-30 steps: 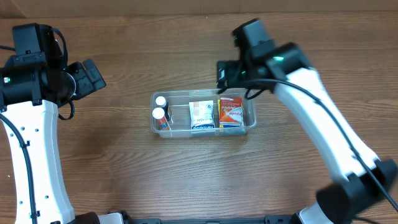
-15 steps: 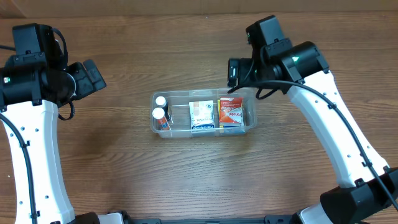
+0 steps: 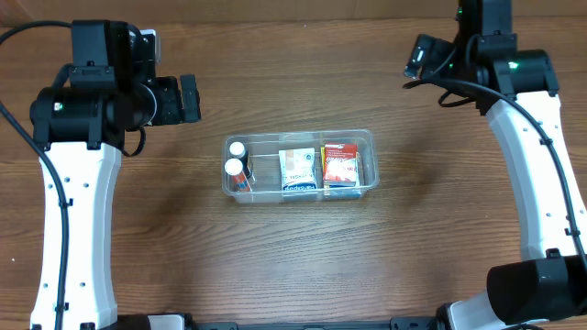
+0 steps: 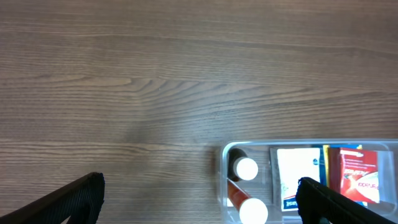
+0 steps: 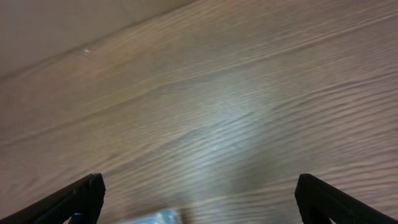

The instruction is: Pack container

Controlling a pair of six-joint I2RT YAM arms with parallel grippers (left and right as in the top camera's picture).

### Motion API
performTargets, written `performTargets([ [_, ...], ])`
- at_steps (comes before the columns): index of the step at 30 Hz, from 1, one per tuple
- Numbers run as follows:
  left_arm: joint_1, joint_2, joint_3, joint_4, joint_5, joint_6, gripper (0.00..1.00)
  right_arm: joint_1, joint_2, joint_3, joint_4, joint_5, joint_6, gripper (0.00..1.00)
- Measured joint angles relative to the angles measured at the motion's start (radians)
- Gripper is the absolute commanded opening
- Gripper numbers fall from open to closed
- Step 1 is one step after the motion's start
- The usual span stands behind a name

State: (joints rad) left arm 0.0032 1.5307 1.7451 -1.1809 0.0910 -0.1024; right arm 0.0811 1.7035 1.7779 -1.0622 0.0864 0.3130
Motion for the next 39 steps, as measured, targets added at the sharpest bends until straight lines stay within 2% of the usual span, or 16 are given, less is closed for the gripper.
performTargets([
  [8,0.026,0.008,0.000,-0.058,-0.008,0.010,1.00,-0.015,-0.027,-0.002,-0.049,0.006,-0.013,1.00],
  [11,0.039,0.003,-0.007,-0.074,-0.008,0.027,1.00,-0.015,-0.093,-0.014,-0.059,0.022,0.004,1.00],
  [15,0.039,-0.058,-0.095,-0.011,-0.004,0.041,1.00,-0.014,-0.249,-0.081,-0.042,0.034,0.013,1.00],
  [16,0.039,-0.076,-0.117,0.007,-0.005,0.044,1.00,-0.014,-0.327,-0.132,-0.026,0.037,0.016,1.00],
  [20,0.039,-0.330,-0.357,0.144,-0.004,0.054,1.00,-0.013,-0.517,-0.334,0.057,0.044,0.023,1.00],
  [24,0.039,-0.601,-0.567,0.193,-0.005,0.054,1.00,-0.013,-0.710,-0.641,0.157,0.048,0.030,1.00],
  [28,0.039,-0.780,-0.697,0.210,-0.013,0.054,1.00,-0.013,-0.890,-0.890,0.186,0.048,0.042,1.00],
  [31,0.039,-0.834,-0.750,0.208,-0.016,0.053,1.00,-0.013,-0.989,-0.970,0.169,0.048,0.046,1.00],
  [34,0.039,-0.838,-0.767,0.174,-0.016,0.053,1.00,-0.013,-1.041,-0.977,0.151,0.049,0.050,1.00],
  [39,0.039,-0.832,-0.774,0.132,-0.016,0.053,1.00,-0.013,-1.044,-0.977,0.150,0.048,0.050,1.00],
])
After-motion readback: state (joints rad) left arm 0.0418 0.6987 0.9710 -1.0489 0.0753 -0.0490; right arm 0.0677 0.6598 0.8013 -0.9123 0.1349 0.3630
